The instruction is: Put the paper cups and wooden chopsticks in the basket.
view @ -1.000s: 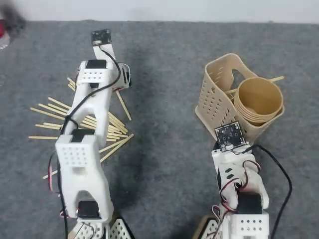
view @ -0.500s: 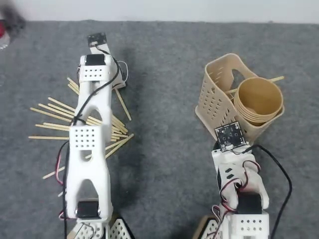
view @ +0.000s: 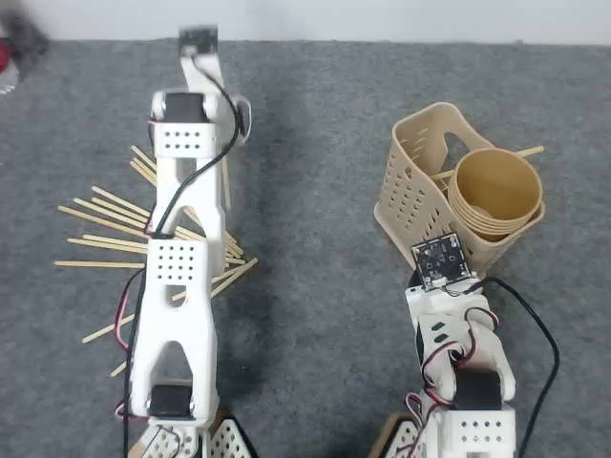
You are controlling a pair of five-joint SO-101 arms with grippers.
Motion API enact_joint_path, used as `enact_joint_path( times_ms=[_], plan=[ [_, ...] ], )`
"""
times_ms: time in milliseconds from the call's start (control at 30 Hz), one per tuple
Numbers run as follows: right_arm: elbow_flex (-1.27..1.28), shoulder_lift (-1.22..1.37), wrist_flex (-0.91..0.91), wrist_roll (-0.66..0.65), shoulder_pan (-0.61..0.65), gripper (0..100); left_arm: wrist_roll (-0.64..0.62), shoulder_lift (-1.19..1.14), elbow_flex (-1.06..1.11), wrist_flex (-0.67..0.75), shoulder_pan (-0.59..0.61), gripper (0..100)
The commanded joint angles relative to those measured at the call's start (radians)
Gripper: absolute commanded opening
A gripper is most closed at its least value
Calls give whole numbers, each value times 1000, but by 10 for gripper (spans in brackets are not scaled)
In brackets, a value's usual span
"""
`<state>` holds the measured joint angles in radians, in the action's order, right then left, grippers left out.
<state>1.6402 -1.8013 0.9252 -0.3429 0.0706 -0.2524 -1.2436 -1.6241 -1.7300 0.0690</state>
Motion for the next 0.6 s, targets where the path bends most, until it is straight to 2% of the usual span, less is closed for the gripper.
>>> enact_joint_path(
  times_ms=[0,367,567],
  plan=[
    [-9,-13,-24,3,-15,8,14,273,-45,-29,-89,12],
    [-9,-13,-24,3,-15,8,9,715,-42,-29,-404,12],
    [-9,-13,-24,3,-15,8,6,964,-30,-32,-445,12]
  ],
)
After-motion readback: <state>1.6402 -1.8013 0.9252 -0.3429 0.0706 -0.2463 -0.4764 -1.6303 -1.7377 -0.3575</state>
